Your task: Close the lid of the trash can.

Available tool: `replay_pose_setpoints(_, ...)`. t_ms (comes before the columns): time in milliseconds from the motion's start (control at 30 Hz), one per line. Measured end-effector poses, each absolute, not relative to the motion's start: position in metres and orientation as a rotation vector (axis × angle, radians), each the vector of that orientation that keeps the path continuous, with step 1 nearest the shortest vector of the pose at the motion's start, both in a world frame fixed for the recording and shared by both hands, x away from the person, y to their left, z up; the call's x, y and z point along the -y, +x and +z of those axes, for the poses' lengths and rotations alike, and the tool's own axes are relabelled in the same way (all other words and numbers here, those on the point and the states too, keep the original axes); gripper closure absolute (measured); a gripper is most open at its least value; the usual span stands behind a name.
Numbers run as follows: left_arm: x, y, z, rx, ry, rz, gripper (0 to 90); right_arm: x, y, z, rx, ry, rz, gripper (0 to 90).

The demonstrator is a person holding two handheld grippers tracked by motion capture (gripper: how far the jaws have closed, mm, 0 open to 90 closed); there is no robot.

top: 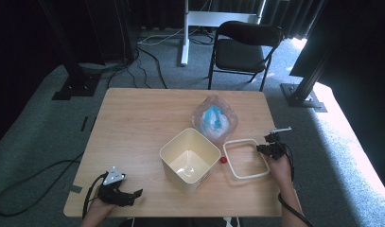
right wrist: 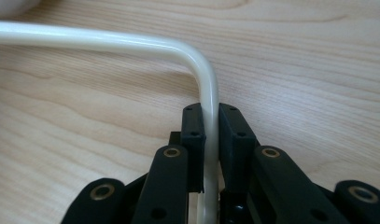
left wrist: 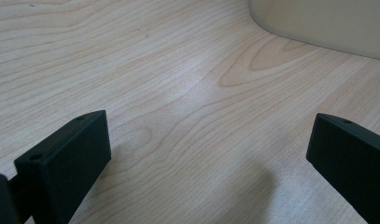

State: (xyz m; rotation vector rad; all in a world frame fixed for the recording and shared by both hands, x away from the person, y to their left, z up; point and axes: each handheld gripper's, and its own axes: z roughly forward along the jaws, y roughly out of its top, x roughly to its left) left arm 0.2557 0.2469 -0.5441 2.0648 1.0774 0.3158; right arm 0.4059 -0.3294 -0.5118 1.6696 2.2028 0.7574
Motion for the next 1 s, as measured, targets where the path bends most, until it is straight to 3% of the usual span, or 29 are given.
replay_pose_setpoints(567,-0.246,0.256,-0.544,-1.074,2.074,0.317,0.0,0.339,0.380,-0.434,-2.125,1.537,0.990,81.2)
replay_pose_setpoints(1000,-0.247,0.256,-0.544,-1.071,2.073,0.315,0.0,0.274,0.378,-0.362,-2.196,1.257,1.155,81.3)
